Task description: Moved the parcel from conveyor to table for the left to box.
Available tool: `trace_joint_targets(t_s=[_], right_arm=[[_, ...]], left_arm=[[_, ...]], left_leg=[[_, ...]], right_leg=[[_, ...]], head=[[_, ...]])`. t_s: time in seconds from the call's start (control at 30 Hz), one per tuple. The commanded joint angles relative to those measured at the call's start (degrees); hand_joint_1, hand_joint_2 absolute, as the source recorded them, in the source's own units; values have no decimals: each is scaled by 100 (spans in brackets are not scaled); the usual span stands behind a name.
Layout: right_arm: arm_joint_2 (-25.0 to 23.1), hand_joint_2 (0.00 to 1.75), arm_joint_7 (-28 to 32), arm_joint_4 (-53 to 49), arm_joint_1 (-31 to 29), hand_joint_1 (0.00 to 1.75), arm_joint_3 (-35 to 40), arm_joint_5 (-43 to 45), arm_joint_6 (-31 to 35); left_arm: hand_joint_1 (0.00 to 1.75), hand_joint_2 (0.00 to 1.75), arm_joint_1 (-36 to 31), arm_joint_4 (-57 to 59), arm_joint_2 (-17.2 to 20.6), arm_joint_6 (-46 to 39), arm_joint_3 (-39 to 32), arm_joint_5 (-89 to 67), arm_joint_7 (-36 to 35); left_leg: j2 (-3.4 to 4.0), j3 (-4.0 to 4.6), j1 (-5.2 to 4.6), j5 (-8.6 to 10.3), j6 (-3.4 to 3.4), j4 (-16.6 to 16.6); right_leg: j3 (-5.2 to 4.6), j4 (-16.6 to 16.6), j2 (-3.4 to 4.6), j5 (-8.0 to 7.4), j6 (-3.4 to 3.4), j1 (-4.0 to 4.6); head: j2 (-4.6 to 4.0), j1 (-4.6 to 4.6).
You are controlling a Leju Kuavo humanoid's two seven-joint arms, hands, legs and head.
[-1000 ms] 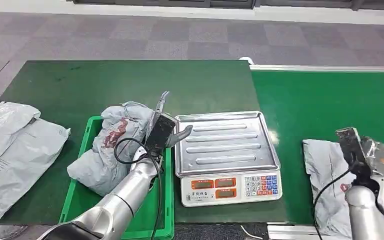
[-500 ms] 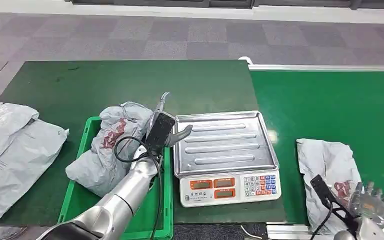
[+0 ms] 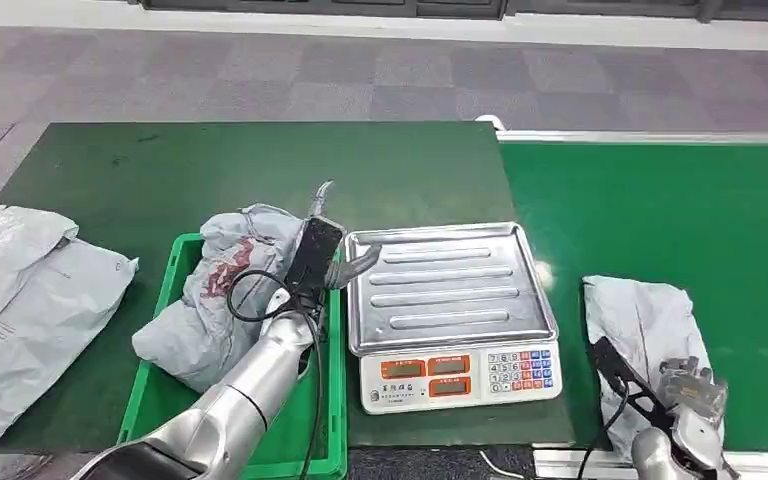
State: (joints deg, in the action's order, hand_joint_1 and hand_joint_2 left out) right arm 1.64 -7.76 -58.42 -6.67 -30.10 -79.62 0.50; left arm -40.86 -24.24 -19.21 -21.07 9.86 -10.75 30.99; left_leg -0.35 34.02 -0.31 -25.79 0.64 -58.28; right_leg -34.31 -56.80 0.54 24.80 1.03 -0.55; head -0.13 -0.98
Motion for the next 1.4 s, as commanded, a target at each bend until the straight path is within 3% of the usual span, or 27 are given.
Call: trace_joint_targets(t_s=[0.03, 0.13, 0.17, 0.3, 0.57, 0.87, 1.0, 1.13, 1.3, 1.4], right_arm=[[40, 175, 833, 1798, -488, 175, -412, 408, -472], [17, 175, 918, 1679, -449, 175, -443, 459, -458], [6, 175, 922, 1610, -447, 175, -454, 464, -447], [-38, 175, 941, 1369, -389, 175, -495, 481, -436], [-94, 175, 947, 1065, -301, 175, -570, 477, -441], [-118, 175, 957, 957, -281, 175, -582, 472, -417], [-644, 175, 1043, -794, -378, 175, -862, 523, 935], [-1006, 175, 1209, -2678, -521, 175, -809, 925, 1288], [-1268, 175, 1484, -3323, -399, 175, -596, 1107, 1600], [-1145, 175, 1590, -3281, -470, 175, -449, 1219, 1792]], left_arm=[[0, 175, -310, 384, -79, -161, 778, 542, -35], [0, 175, -333, 375, -79, -200, 868, 636, -42], [0, 175, -340, 380, -79, -207, 883, 654, -50], [0, 175, -337, 384, -79, -225, 928, 679, -45], [0, 175, -340, 394, -79, -277, 927, 700, -28], [0, 175, -345, 400, -79, -279, 902, 689, -22], [0, 175, -244, 317, -41, -332, 610, 544, 98], [0, 175, -176, 257, -68, -244, 396, 286, 194], [0, 175, -150, 197, -76, -230, 335, 126, 268], [0, 175, -151, 162, -75, -195, 272, 11, 237]], left_leg=[[3, -11, 14, 0, -2, 0], [14, -17, 19, 10, 2, 10], [35, -24, 36, 0, 5, -1], [60, -42, 37, -1, 17, -4], [48, -46, 27, 8, 33, -3], [38, -41, 27, 9, 27, 3], [51, -36, 23, 8, 28, -2], [70, -10, -2, 7, 33, -9], [38, 20, -25, 20, 23, 0], [33, 20, -22, 22, 31, -1]], right_leg=[[23, 21, -8, -6, 1, 13], [31, 54, -2, -23, -4, 17], [39, 59, 25, -18, -35, 32], [60, 76, 48, -32, -20, 33], [79, 80, 31, -61, 19, 28], [73, 80, 20, -50, 12, 27], [65, 71, 35, -51, 14, 22], [33, 49, 53, -56, 19, -3], [-13, 25, 21, -50, 17, -26], [-14, 24, 25, -53, 19, -21]], head=[[2, 0], [2, 0], [2, 2], [2, 2], [2, 0], [2, 0], [2, 0], [2, 2], [2, 0], [2, 0]])
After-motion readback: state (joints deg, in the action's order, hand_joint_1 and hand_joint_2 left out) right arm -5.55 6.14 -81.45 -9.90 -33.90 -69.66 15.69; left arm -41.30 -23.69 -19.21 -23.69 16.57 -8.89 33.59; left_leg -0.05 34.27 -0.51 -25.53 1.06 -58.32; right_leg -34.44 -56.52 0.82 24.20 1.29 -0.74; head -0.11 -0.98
